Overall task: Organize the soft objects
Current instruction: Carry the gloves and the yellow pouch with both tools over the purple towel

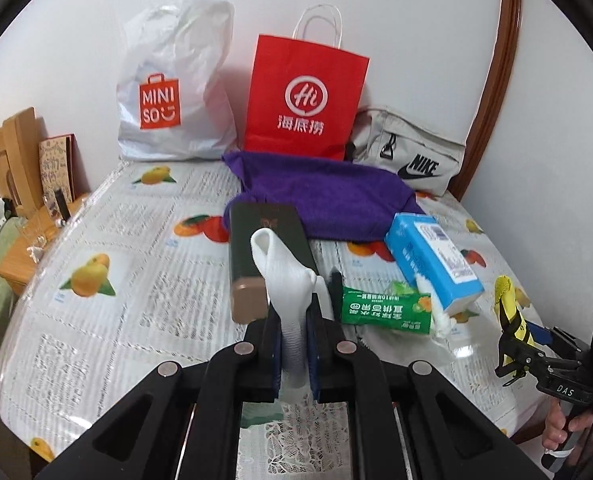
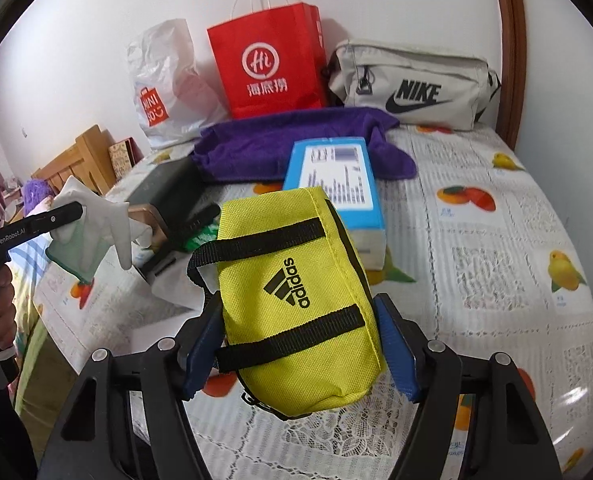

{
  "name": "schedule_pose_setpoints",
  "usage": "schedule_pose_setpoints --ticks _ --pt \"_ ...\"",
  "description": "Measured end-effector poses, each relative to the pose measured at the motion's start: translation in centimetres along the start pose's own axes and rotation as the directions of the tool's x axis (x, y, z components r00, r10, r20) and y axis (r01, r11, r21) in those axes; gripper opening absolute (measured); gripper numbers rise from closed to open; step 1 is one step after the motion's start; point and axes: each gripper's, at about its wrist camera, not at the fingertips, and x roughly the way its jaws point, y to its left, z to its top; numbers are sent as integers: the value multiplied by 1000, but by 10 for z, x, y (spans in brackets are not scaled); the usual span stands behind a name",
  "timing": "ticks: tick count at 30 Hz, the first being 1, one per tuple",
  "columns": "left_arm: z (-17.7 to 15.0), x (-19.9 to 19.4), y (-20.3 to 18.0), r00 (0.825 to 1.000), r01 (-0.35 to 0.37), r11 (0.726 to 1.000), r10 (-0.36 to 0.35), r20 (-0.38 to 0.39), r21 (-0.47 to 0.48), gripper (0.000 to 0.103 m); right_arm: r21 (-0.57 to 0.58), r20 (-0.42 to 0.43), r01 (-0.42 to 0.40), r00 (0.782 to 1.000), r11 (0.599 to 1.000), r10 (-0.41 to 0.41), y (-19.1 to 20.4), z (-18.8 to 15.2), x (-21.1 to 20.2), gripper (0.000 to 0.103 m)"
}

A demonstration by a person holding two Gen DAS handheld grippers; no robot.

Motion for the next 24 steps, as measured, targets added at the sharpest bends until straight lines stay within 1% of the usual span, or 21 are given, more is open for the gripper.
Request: schedule_pose_setpoints --ticks 7,14,24 --pt "15 -12 1 1000 -7 1000 7 28 -12 10 -7 26 -1 1000 1000 1 5 18 -10 71" --pt "30 -12 1 999 -5 1000 5 35 -17 10 -6 50 6 999 1000 -5 3 42 -15 71" --pt "55 2 -1 999 -27 1000 27 28 -11 10 -10 61 9 998 1000 -8 0 80 4 71"
